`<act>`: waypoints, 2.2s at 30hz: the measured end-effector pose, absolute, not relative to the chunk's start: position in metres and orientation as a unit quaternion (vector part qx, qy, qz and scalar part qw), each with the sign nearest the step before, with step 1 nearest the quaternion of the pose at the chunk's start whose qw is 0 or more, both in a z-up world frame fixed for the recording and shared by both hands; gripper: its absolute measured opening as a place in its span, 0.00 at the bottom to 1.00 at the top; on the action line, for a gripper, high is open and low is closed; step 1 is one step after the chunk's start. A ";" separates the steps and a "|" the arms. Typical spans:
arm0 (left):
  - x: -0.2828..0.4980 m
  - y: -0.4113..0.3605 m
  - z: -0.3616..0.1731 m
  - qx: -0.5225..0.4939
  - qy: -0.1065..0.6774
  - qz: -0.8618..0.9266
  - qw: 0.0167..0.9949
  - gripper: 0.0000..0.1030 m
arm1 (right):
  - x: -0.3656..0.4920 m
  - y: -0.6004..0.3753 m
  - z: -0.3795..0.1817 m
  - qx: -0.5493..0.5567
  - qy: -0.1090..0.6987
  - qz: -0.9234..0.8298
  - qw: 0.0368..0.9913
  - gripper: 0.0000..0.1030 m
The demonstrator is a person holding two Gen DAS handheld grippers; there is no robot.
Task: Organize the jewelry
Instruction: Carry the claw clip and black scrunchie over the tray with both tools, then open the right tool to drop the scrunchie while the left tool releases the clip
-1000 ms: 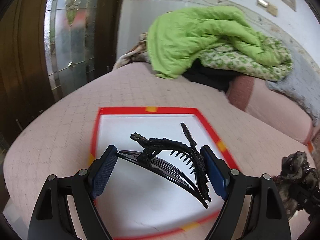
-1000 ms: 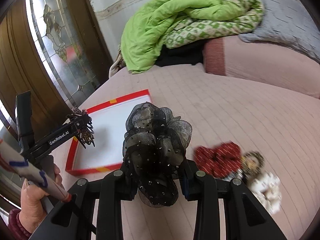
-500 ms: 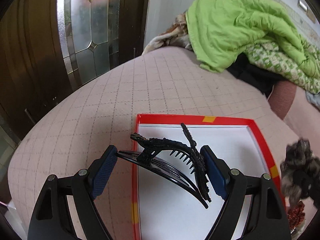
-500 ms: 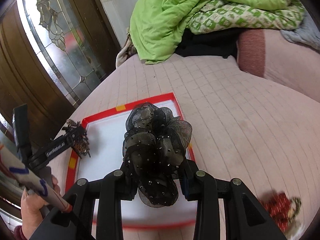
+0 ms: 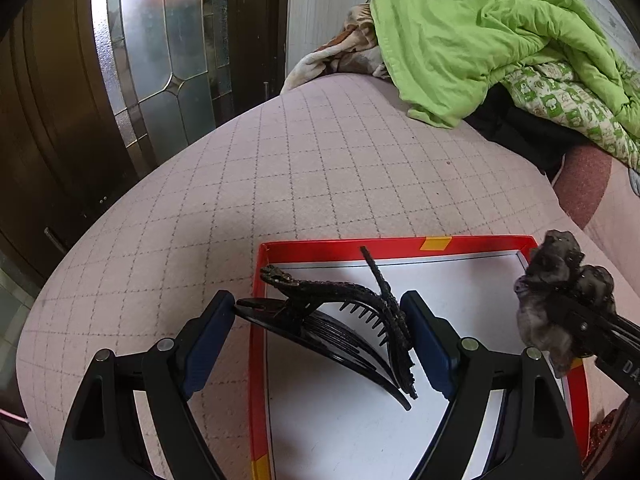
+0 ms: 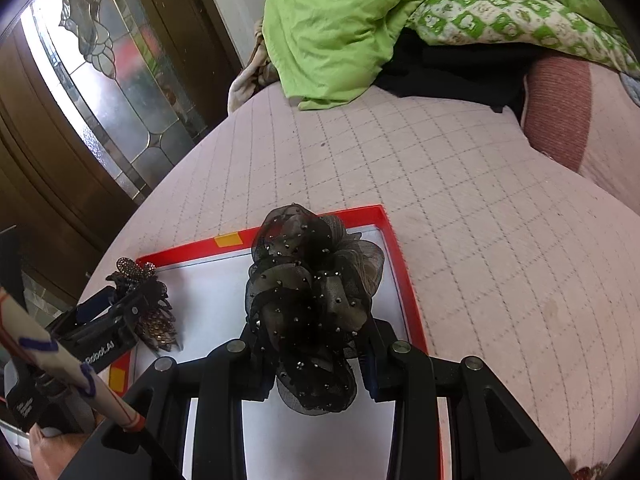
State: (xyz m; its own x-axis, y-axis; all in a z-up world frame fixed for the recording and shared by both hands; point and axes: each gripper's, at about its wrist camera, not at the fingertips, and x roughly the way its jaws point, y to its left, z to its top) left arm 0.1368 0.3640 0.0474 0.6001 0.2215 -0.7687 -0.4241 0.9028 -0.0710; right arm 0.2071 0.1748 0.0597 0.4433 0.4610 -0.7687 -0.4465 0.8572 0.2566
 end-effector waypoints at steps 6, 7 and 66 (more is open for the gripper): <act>0.137 0.365 0.046 -0.128 0.408 0.182 0.886 0.81 | 0.215 0.178 0.049 0.008 0.466 0.264 0.844 0.35; 0.137 0.366 0.046 -0.128 0.408 0.181 0.886 0.81 | 0.216 0.179 0.046 0.009 0.468 0.263 0.844 0.35; 0.109 0.297 0.105 -0.118 0.336 0.127 0.926 0.86 | 0.124 0.062 0.123 0.097 0.391 0.262 0.877 0.65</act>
State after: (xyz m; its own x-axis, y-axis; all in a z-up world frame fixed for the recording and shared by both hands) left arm 0.1086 0.2973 0.1052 0.7417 0.1550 -0.6526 -0.3136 0.9402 -0.1331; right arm 0.1237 0.0617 0.1233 0.5566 0.5358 -0.6349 -0.3834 0.8436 0.3759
